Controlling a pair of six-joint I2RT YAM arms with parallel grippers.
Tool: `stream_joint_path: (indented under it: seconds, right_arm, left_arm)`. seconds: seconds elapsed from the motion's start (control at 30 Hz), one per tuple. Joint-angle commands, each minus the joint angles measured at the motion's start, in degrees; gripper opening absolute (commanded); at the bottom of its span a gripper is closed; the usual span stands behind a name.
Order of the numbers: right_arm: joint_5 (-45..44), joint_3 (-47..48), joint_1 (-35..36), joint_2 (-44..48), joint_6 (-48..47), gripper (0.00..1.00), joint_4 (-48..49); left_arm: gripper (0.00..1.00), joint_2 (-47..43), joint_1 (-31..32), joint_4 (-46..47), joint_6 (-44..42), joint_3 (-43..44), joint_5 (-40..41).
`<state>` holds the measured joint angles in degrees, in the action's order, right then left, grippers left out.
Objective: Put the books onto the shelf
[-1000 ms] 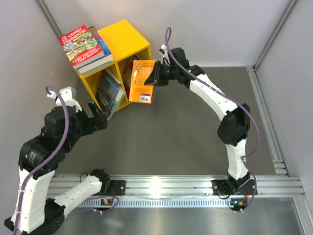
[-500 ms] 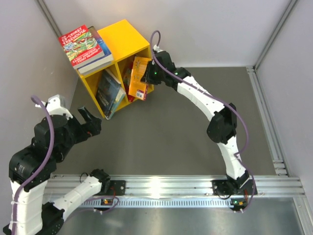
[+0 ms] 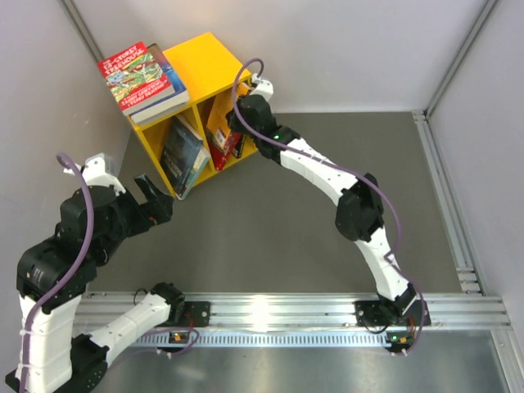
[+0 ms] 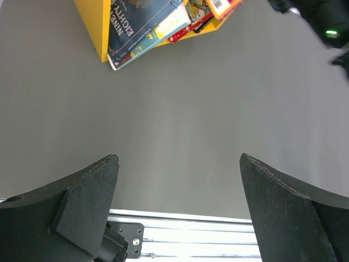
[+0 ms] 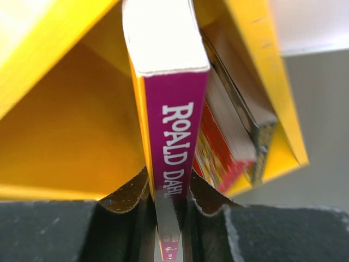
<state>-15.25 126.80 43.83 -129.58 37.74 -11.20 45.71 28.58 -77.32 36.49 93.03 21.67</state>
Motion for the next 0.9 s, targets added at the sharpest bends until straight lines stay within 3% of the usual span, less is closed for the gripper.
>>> stream_joint_path:
  seconds: [0.0,0.17,0.7,0.8,0.87]
  right_arm:
    - [-7.2,5.4,2.0,-5.0,0.1,0.0,14.1]
    - [-9.4,7.6,3.4,-11.5,-0.5,0.0,17.0]
    - [-20.6,7.1,6.4,-16.6,-7.0,0.01,23.9]
    - [-20.4,8.6,6.4,-18.6,-7.3,0.08,23.9]
    - [-19.2,7.1,6.4,-18.3,-7.3,0.35,23.5]
  left_arm:
    - [0.97,1.0,0.0,-7.2,-0.3,2.1,-0.9]
    - [0.96,1.3,0.0,-8.4,-0.3,3.1,-0.8]
    - [0.96,1.1,0.0,-4.6,-1.0,-2.1,-1.7]
    - [0.96,0.6,0.0,-4.8,-0.4,-2.4,-1.8]
    - [0.96,0.4,0.0,-4.9,0.0,-2.3,-1.6]
